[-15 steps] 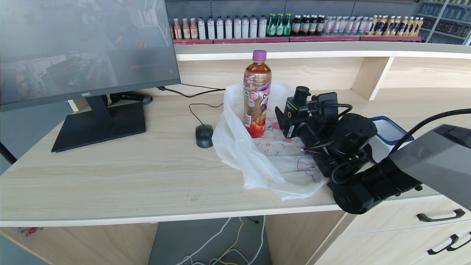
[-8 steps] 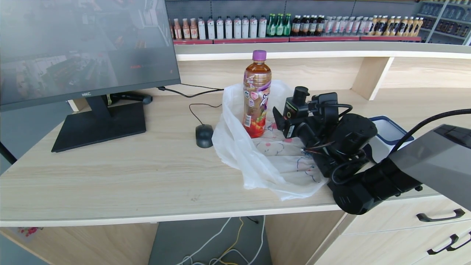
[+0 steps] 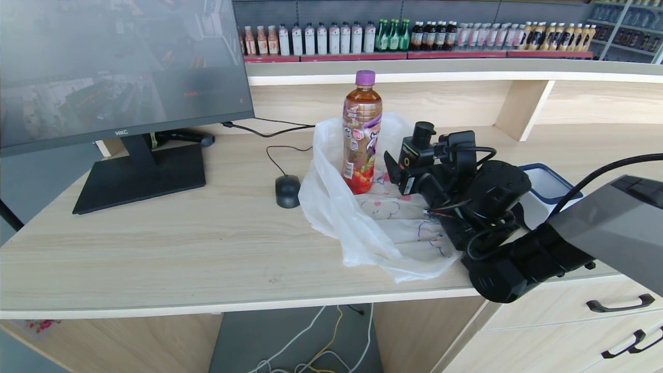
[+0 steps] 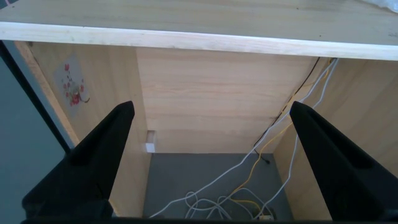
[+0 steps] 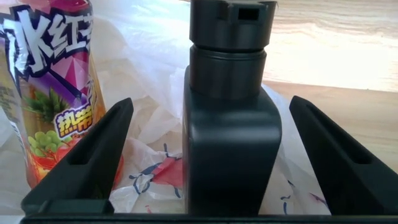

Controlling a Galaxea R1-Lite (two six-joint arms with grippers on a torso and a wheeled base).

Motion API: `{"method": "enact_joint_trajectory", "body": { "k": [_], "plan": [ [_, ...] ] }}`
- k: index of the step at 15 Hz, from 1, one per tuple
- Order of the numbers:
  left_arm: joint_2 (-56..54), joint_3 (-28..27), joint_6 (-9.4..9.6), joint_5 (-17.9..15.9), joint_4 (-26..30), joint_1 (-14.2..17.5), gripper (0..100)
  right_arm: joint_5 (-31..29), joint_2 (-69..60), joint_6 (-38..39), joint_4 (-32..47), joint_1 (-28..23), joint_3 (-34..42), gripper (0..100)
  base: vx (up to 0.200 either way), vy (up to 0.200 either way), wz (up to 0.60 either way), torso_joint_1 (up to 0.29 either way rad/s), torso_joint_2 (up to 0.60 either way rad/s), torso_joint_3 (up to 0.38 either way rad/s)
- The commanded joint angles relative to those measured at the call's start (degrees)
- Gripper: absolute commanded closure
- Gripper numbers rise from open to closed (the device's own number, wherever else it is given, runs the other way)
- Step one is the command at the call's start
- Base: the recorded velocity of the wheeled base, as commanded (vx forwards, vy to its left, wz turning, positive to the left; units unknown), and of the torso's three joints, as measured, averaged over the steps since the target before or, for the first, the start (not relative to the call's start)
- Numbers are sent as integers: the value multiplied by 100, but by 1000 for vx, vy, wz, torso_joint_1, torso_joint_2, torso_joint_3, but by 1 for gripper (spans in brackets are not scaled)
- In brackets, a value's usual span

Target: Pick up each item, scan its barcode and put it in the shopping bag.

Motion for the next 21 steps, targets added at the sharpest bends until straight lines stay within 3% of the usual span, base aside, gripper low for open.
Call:
{"method": "enact_joint_trajectory", "body": {
  "k": [1, 6, 8, 10, 12, 16, 20, 21],
  "plan": [
    [-2, 0, 2, 0, -2, 0, 0, -2, -139, -3, -2, 0, 107, 0, 0, 0, 0, 0, 0, 0],
    [-2, 0, 2, 0, -2, 0, 0, -10, -1167, 6, 7, 97, 863, 0, 0, 0, 0, 0, 0, 0],
    [-2, 0, 2, 0, -2, 0, 0, -2, -2090, 6, 7, 106, 1883, 0, 0, 0, 0, 0, 0, 0],
    [-2, 0, 2, 0, -2, 0, 0, -2, -2538, 6, 16, 106, 2384, 0, 0, 0, 0, 0, 0, 0],
    [-2, 0, 2, 0, -2, 0, 0, -2, -3672, 41, 42, -8, 3737, 0, 0, 0, 0, 0, 0, 0],
    [-2, 0, 2, 0, -2, 0, 0, 7, -5280, 305, 95, -835, 5741, 0, 0, 0, 0, 0, 0, 0],
    [-2, 0, 11, 0, -2, 0, 0, -54, -7012, 603, 1818, -1028, 5838, 0, 0, 0, 0, 0, 0, 0],
    [-2, 0, 19, 0, -2, 0, 0, -46, -7961, 603, 3066, -1019, 5820, 0, 0, 0, 0, 0, 0, 0]
  ]
}}
